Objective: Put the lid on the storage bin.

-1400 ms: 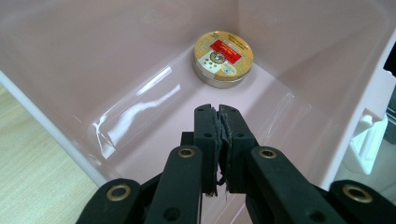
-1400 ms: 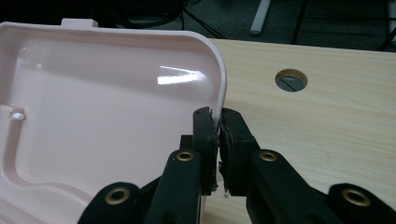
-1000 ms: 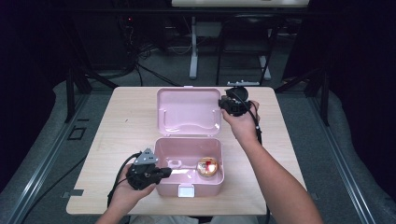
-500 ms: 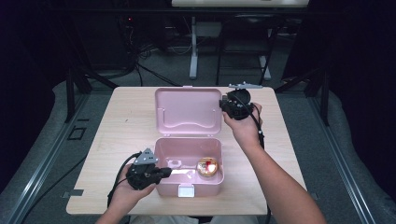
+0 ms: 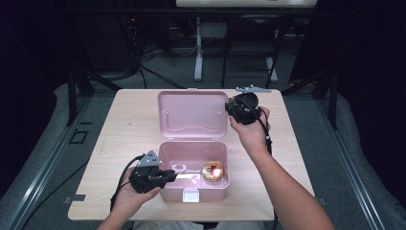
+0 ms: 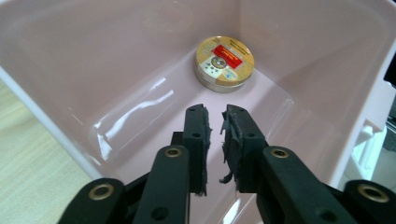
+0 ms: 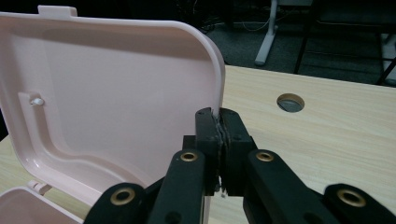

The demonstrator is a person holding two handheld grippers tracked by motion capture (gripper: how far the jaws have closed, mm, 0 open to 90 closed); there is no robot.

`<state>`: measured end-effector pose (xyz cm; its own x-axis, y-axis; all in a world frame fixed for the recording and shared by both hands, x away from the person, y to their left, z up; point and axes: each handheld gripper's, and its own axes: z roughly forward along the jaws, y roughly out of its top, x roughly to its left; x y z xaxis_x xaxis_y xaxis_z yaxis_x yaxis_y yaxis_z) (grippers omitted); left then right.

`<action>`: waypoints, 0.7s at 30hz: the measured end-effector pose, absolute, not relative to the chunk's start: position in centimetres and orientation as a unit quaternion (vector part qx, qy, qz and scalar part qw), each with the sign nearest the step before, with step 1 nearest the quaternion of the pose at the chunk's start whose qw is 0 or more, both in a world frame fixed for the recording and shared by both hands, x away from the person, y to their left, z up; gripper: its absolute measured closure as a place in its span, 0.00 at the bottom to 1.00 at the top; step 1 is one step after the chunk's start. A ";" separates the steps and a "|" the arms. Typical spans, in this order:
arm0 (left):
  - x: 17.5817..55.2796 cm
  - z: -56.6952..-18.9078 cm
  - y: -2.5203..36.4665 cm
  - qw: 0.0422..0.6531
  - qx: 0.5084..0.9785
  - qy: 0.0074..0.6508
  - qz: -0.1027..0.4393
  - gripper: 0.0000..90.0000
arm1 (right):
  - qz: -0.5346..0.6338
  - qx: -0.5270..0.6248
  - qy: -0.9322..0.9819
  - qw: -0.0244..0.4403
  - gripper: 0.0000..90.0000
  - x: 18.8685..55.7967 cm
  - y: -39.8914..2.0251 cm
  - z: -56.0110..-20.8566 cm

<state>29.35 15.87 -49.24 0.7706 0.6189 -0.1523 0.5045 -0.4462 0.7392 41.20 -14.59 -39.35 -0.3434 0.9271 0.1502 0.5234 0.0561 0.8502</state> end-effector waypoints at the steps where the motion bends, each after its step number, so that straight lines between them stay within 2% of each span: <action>1: 29.4 -49.1 16.0 0.410 0.846 0.332 0.073 0.86 | 0.443 0.526 0.690 0.227 0.98 41.2 -14.6 -39.3; 12: 31.7 -46.9 17.6 0.441 0.816 0.361 0.097 0.74 | 0.445 0.527 0.686 0.230 0.98 41.1 -14.3 -39.4; 21: 34.6 -44.9 19.4 0.447 0.790 0.397 0.138 0.74 | 0.448 0.525 0.686 0.230 0.98 41.0 -14.3 -39.4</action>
